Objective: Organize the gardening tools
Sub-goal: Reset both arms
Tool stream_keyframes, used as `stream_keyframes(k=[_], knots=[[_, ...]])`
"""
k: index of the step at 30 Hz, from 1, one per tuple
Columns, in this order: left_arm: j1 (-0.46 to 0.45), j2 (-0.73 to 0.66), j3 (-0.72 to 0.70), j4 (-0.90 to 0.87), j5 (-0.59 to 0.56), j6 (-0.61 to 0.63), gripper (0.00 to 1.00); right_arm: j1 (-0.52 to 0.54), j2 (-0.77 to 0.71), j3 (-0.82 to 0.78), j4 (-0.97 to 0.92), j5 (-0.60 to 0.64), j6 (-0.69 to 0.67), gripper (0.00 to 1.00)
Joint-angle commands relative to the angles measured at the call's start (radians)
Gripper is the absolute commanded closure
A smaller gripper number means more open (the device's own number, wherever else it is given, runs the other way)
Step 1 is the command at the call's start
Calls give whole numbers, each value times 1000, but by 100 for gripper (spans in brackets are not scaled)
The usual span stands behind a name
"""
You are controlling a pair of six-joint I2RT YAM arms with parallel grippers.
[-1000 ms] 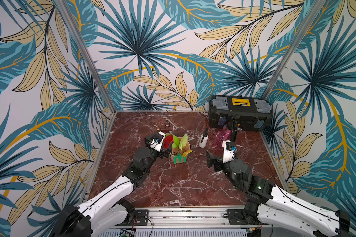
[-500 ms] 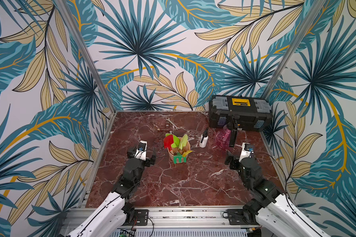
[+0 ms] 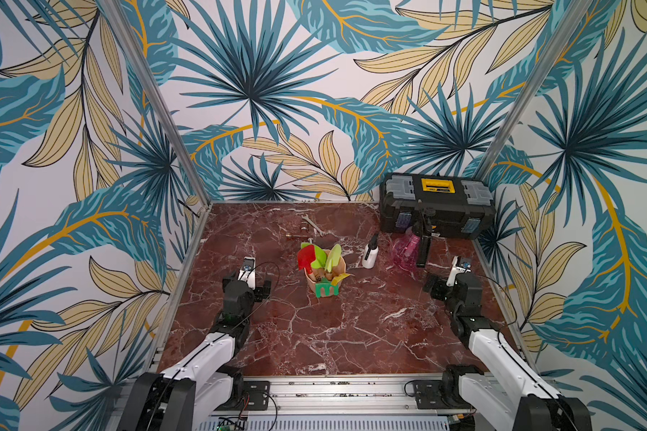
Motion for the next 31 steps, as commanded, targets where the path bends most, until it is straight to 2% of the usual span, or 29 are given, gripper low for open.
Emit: stream_keyframes(k=[1, 5, 7, 10, 13, 14, 16, 18, 23, 26, 31], knots=[[37, 91, 58, 153, 130, 19, 0, -34, 67, -59, 374, 21, -115, 1], [56, 183, 88, 229, 208, 8, 0, -76, 231, -58, 590, 0, -135, 1], [62, 233, 89, 296, 241, -1, 0, -78, 295, -27, 602, -23, -147, 1], [65, 302, 56, 418, 240, 20, 0, -79, 326, -48, 750, -51, -166, 1], [64, 461, 45, 628, 250, 21, 0, -79, 341, -69, 831, -84, -179, 1], [64, 481, 44, 644, 233, 17, 0, -79, 349, -68, 847, -93, -180, 1], [64, 428, 44, 561, 162, -10, 0, -79, 366, -49, 836, -119, -181, 1], [63, 424, 47, 560, 140, -15, 0, -79, 379, -44, 847, -156, -180, 1], [46, 471, 2, 704, 156, 13, 0, -79, 532, -128, 1166, -218, -190, 1], [41, 474, 15, 689, 179, 29, 0, -78, 524, -100, 1086, -216, -192, 1], [37, 463, 49, 611, 169, 35, 0, -78, 530, -80, 1060, -198, -186, 1]])
